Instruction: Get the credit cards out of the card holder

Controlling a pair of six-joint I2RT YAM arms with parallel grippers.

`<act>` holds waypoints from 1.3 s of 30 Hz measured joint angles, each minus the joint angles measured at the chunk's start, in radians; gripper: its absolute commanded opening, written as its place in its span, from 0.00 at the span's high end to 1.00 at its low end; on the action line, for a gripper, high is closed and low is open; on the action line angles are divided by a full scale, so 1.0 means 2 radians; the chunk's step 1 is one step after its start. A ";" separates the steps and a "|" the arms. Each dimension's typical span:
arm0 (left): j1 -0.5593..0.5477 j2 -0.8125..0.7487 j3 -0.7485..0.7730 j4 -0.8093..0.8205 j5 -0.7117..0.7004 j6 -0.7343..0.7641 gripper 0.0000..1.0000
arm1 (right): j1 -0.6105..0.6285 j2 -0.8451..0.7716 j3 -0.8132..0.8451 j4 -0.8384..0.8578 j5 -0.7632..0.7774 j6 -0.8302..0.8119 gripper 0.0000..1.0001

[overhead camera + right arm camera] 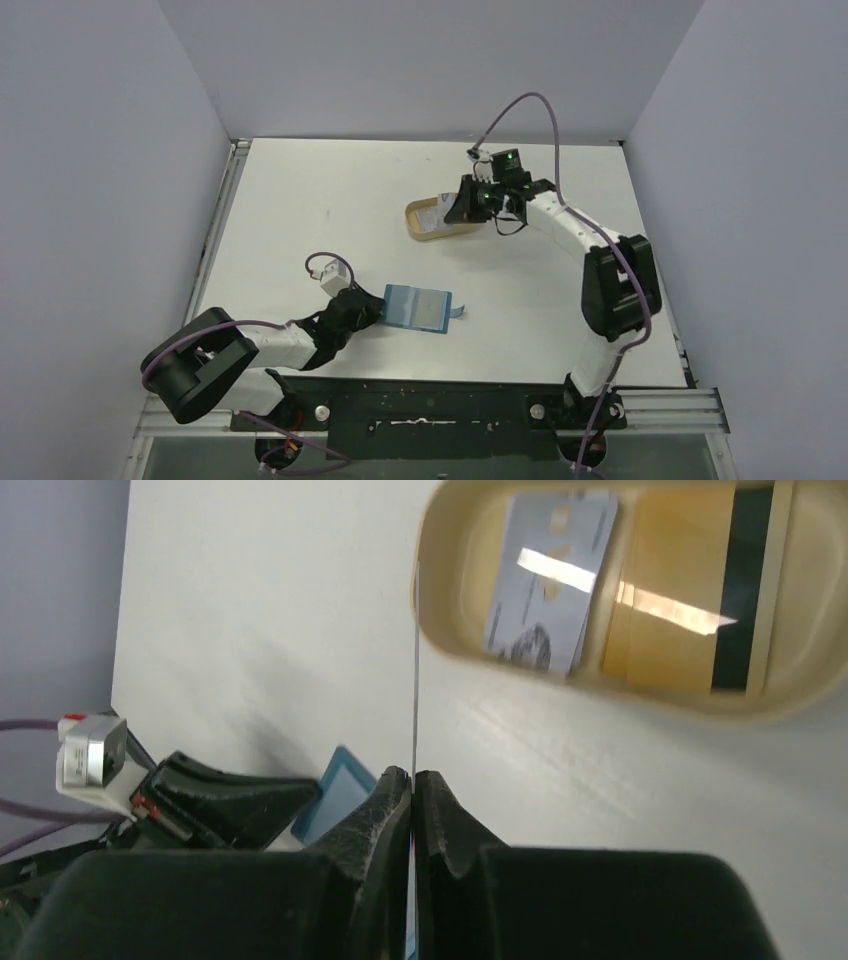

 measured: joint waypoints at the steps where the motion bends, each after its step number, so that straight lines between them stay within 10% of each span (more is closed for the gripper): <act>1: 0.000 0.000 0.000 0.000 0.000 0.000 1.00 | -0.006 0.031 0.044 -0.012 -0.007 -0.015 1.00; 10: 0.000 -0.001 0.000 -0.001 0.000 -0.001 1.00 | -0.007 0.241 0.253 -0.100 -0.041 -0.085 1.00; 34: 0.002 0.006 0.000 0.010 0.002 -0.002 1.00 | 0.001 0.304 0.304 -0.123 -0.074 -0.090 1.00; 39: 0.002 0.006 0.000 0.010 0.003 -0.002 1.00 | 0.006 0.307 0.316 -0.133 -0.071 -0.095 0.76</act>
